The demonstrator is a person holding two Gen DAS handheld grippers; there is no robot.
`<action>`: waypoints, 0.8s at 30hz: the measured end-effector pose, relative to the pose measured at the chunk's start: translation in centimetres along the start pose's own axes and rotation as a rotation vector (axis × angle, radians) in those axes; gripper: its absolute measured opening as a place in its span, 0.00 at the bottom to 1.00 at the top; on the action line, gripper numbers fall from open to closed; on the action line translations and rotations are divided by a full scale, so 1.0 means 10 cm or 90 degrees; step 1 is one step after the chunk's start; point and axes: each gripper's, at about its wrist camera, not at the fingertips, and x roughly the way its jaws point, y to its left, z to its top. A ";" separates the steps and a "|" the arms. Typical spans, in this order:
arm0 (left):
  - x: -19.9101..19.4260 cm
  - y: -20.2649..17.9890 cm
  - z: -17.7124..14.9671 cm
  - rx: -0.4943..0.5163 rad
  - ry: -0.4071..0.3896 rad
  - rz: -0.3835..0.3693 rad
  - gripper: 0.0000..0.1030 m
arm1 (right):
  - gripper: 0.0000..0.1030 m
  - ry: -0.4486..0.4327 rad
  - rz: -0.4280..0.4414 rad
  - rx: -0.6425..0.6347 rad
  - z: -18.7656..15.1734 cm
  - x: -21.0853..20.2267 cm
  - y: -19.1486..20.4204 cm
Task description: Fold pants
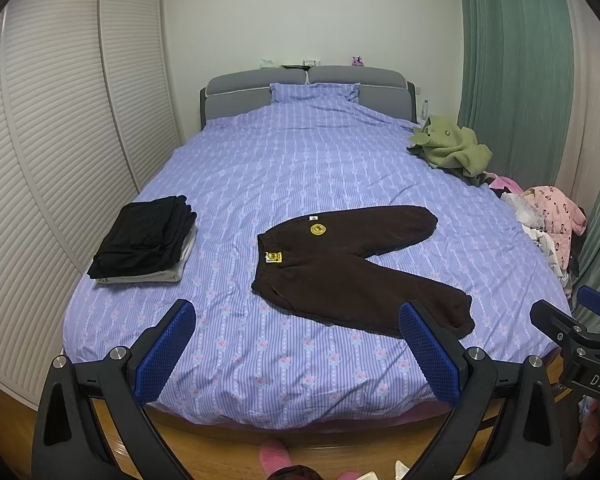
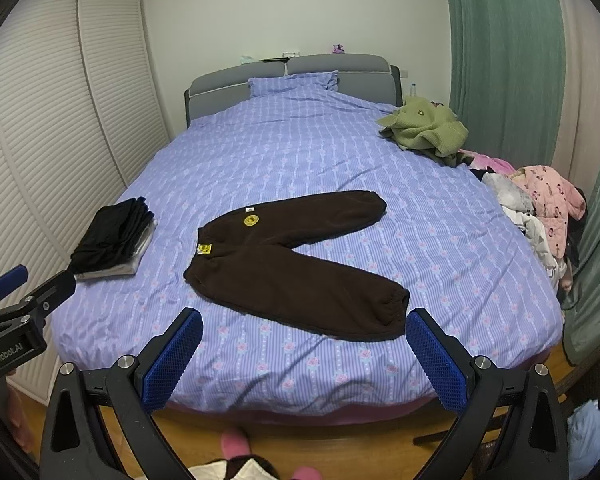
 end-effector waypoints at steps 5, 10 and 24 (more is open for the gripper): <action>-0.01 0.01 0.00 0.000 -0.002 0.000 1.00 | 1.00 -0.002 0.001 0.000 0.00 -0.01 0.00; -0.03 0.03 0.01 -0.001 -0.005 -0.002 1.00 | 1.00 -0.004 0.000 0.000 0.02 -0.03 0.01; -0.04 0.04 -0.01 -0.005 -0.004 -0.004 1.00 | 1.00 -0.004 0.000 -0.001 -0.01 -0.04 0.02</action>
